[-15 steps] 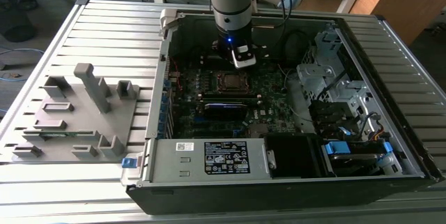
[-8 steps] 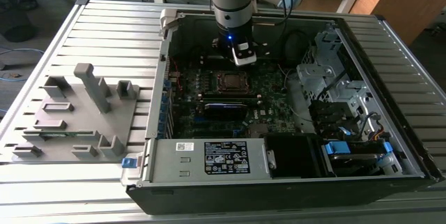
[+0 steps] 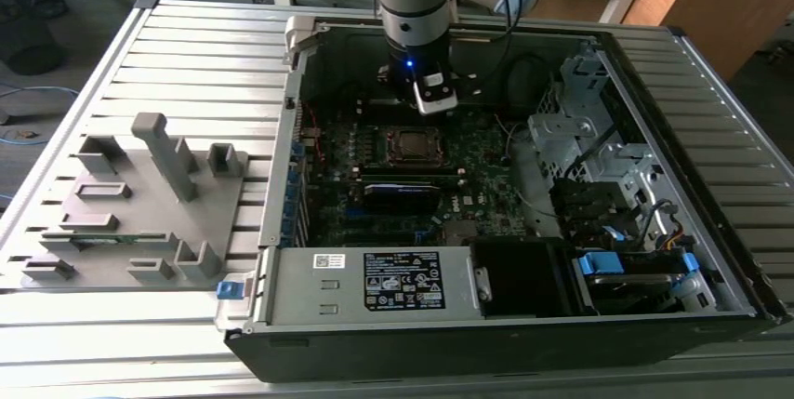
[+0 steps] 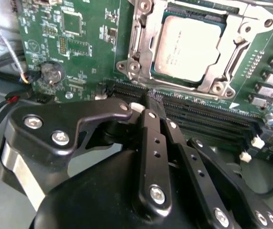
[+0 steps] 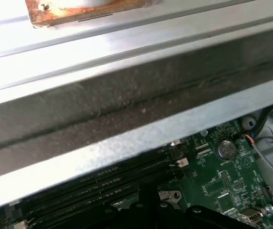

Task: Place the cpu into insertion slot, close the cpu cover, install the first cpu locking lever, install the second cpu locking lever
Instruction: 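Install the first cpu locking lever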

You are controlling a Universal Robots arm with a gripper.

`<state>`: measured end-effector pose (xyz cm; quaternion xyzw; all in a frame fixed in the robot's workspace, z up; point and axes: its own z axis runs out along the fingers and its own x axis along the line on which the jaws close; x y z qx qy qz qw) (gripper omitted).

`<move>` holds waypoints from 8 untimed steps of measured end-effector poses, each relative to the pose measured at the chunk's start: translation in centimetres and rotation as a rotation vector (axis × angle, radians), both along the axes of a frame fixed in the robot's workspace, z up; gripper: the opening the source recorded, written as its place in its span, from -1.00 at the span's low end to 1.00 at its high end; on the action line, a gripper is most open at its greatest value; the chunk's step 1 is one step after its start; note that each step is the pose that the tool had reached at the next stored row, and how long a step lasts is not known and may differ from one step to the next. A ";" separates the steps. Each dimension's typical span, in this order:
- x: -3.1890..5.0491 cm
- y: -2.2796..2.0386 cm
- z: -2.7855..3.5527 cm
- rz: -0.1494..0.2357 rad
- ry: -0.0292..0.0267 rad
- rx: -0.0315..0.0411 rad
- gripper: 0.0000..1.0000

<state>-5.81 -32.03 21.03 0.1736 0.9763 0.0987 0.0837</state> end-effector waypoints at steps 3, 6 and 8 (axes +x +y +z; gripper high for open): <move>0.00 0.00 0.62 0.000 0.0001 0.0000 -0.79; 0.00 0.01 0.63 0.000 -0.0002 0.0004 -0.79; 0.00 0.00 0.64 0.000 -0.0001 0.0002 -0.79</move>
